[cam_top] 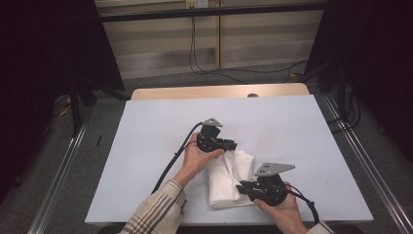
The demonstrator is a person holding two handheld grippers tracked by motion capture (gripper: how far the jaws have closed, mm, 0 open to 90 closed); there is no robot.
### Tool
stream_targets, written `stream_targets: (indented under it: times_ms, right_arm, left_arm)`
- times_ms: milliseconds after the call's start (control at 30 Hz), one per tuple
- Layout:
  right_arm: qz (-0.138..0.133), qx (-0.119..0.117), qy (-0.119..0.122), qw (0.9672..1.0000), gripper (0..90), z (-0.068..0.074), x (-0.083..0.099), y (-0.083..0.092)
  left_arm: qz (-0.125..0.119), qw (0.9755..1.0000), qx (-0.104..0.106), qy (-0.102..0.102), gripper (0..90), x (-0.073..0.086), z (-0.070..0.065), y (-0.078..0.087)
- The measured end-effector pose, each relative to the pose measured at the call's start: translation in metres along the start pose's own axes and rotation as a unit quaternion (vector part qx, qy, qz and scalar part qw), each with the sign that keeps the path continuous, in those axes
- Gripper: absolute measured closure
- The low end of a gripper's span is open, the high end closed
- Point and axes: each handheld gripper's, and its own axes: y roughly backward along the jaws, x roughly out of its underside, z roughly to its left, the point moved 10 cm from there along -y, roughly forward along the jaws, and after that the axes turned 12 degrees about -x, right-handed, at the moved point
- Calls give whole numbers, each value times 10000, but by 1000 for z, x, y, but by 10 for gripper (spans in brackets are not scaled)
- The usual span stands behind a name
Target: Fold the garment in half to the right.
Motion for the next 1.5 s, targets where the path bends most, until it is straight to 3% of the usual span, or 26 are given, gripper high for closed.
stream_targets:
  times_ms: [267,367,500,733,867,1067,1200,1500]
  right_arm:
    - [-16,42,-60,10000,763,-4,4,5]
    - [-18,55,-92,9999,684,-5,6,6]
    - [-36,67,-89,9999,682,-6,7,7]
    - [-49,79,-105,9999,657,-7,8,10]
    - [-20,90,-46,9999,764,-7,9,10]
    - [11,95,-52,9999,789,-8,11,10]
    - [48,121,-25,9999,791,-9,13,11]
    - [71,202,-105,9997,756,-13,16,12]
  left_arm:
    - [12,9999,32,95,746,0,-1,-8]
    - [-30,9999,3,132,719,-1,-1,-9]
    - [-102,9999,-2,138,697,-2,-2,-11]
    - [-220,9995,-167,125,531,-4,2,-12]
    - [-385,9985,-357,154,363,-8,6,-8]
    - [-564,9969,-497,234,198,-13,12,0]
    - [-584,9961,-552,367,135,-14,15,6]
    - [-716,9941,-774,271,86,-11,22,15]
